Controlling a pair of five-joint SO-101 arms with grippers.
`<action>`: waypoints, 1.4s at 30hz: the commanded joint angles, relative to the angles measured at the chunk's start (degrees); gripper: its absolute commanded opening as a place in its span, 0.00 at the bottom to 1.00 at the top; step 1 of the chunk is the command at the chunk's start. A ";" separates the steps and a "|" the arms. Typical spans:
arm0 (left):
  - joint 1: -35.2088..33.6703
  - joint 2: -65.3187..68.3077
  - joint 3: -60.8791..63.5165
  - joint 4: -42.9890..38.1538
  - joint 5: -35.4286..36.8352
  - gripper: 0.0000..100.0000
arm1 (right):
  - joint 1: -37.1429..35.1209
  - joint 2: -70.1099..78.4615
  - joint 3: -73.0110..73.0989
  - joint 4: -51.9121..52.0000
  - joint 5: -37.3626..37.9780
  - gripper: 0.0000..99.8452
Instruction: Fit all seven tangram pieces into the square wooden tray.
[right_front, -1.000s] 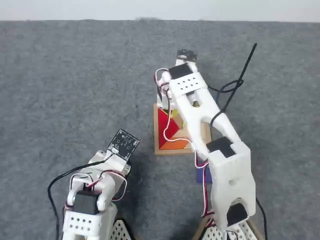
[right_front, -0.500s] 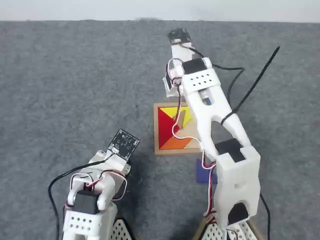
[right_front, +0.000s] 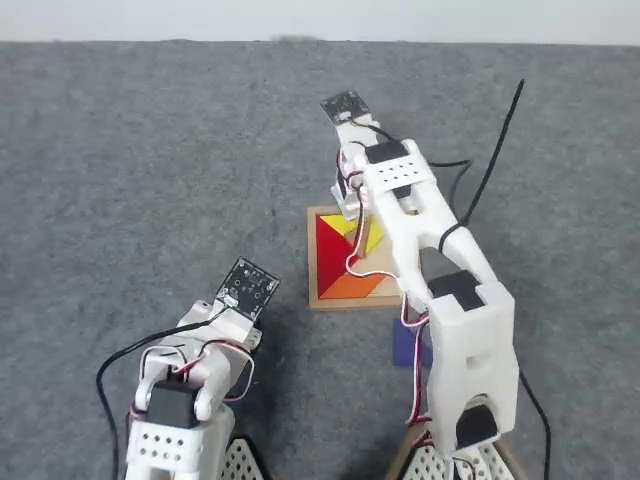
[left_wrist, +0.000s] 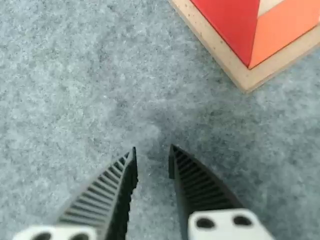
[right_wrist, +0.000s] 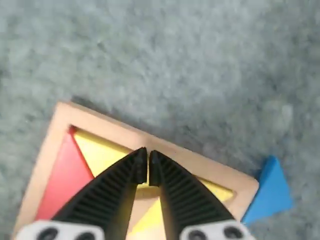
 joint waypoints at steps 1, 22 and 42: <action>-0.35 -0.62 -0.66 -0.09 -0.53 0.10 | 2.59 -0.75 0.00 1.01 0.88 0.01; -0.35 -0.62 -0.66 -0.09 -0.53 0.10 | -0.66 -6.20 0.44 0.84 1.41 0.01; -0.35 -0.62 -0.66 -0.09 -0.53 0.10 | -0.04 -28.26 33.76 -8.31 4.13 0.01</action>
